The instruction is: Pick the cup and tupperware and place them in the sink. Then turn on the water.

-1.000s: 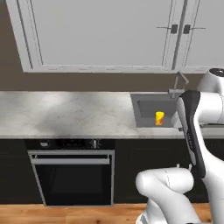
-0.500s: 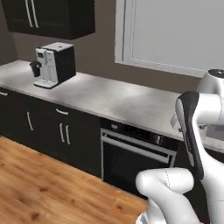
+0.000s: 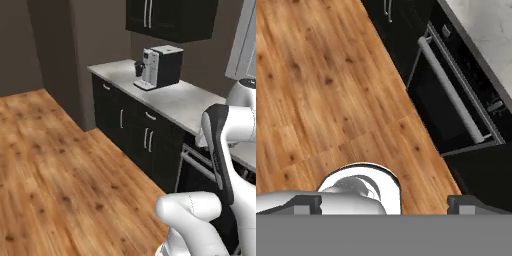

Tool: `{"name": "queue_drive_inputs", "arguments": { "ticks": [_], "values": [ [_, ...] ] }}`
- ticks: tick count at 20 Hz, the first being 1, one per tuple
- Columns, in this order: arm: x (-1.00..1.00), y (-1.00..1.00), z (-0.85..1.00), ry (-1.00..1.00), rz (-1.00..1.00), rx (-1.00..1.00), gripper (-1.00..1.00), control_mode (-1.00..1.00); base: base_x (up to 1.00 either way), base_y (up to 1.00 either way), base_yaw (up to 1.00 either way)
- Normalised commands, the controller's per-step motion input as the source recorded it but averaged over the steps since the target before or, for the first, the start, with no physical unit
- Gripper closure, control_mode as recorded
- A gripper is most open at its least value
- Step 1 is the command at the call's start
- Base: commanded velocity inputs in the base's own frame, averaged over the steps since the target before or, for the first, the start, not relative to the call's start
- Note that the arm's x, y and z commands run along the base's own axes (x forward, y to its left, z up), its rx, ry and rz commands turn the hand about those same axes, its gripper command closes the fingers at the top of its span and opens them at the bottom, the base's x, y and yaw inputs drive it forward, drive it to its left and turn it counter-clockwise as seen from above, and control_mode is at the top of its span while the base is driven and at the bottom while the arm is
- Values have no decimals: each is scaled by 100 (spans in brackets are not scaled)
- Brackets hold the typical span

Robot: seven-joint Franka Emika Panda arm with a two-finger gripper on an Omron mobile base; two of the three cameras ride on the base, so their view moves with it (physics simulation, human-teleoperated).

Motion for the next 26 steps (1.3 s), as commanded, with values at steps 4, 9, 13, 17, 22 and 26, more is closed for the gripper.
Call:
{"name": "queue_drive_inputs", "arguments": {
  "ticks": [4, 9, 13, 17, 22, 26],
  "values": [
    [0, 0, 0, 0, 0, 0, -100, 100, 19, 0, 77],
    [0, 0, 0, 0, 0, 0, -100, 100, 25, 0, 61],
    [0, 0, 0, 0, 0, 0, -100, 100, 59, -1, 16],
    [0, 0, 0, 0, 0, 0, -100, 100, 90, -7, 0],
    [0, 0, 0, 0, 0, 0, -100, 100, 95, -4, 0],
    [0, 0, 0, 0, 0, 0, -100, 100, 88, 0, 0]
  ]
}}
